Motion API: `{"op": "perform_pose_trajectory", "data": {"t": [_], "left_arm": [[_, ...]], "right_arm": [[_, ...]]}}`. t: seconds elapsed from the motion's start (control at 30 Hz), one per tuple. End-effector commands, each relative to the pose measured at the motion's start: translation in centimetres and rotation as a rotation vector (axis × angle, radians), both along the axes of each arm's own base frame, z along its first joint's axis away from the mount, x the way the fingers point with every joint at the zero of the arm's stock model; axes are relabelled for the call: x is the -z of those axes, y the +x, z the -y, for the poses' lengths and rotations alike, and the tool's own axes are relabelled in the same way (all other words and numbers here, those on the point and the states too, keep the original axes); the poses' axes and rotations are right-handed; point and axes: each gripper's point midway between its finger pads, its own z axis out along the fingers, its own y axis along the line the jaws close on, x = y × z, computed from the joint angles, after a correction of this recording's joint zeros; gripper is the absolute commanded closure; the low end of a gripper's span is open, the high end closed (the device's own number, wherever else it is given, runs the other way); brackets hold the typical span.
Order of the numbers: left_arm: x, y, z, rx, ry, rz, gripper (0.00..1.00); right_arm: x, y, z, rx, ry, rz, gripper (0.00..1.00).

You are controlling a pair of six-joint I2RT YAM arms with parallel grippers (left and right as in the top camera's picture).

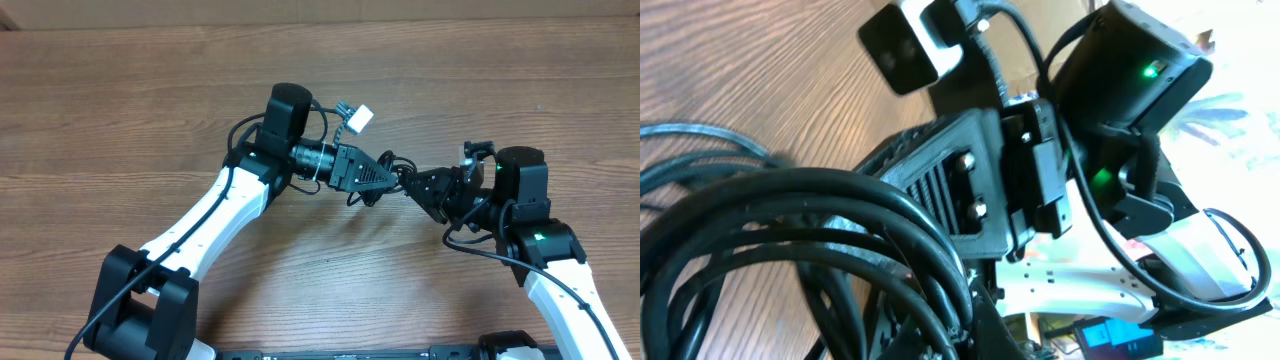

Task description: Untangle cables

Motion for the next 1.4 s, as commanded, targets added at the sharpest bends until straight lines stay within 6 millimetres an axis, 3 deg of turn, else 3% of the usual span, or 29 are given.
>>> {"op": "perform_pose_trajectory", "data": {"t": [0.0, 0.07, 0.27, 0.5, 0.57, 0.77, 0.9, 1.03, 1.13, 1.2, 1.23, 1.27, 1.37], "left_arm": [[-2.0, -0.8, 0.2, 0.039, -0.041, 0.0, 0.96], [-2.3, -0.6, 0.3, 0.036, -0.047, 0.0, 0.96], [-2.3, -0.6, 0.3, 0.035, -0.048, 0.002, 0.96], [-2.2, -0.5, 0.1, 0.038, -0.06, 0.059, 0.96], [-1.8, -0.2, -0.3, 0.029, -0.055, 0.076, 0.96], [1.0, 1.7, -3.2, -0.076, 0.038, 0.042, 0.96], [4.7, 2.3, -5.3, -0.164, 0.204, 0.013, 0.96], [6.9, 1.7, -6.3, -0.175, 0.316, 0.008, 0.96], [7.4, 1.0, -6.4, -0.16, 0.338, -0.004, 0.96], [7.3, 1.0, -6.3, -0.159, 0.336, -0.005, 0.96], [7.3, 1.1, -6.3, -0.16, 0.333, -0.005, 0.96], [6.9, 1.2, -6.1, -0.161, 0.313, -0.014, 0.96], [5.2, 1.6, -5.3, -0.155, 0.228, -0.034, 0.96]], "right_arm": [[-0.5, 0.0, -0.4, -0.01, 0.018, -0.001, 0.76], [-0.5, 0.0, -0.4, -0.01, 0.018, -0.002, 0.76], [-0.5, 0.0, -0.4, -0.011, 0.018, -0.001, 0.96], [0.4, 0.1, 0.3, 0.0, -0.046, 0.011, 0.96], [1.6, 0.2, 1.3, 0.035, -0.117, -0.007, 0.96], [6.3, -0.8, 7.2, 0.229, -0.446, -0.14, 0.96], [7.4, -1.2, 10.6, 0.332, -0.617, -0.176, 0.96], [7.4, -1.0, 12.1, 0.39, -0.689, -0.169, 0.96], [6.9, -0.3, 10.9, 0.354, -0.628, -0.132, 0.96], [6.1, 0.1, 8.1, 0.231, -0.519, -0.074, 0.95], [5.6, 0.1, 6.8, 0.176, -0.461, -0.052, 0.9], [4.4, -0.4, 4.2, 0.075, -0.333, -0.03, 0.78], [3.4, -1.4, 2.0, -0.022, -0.216, -0.032, 0.7]]}}
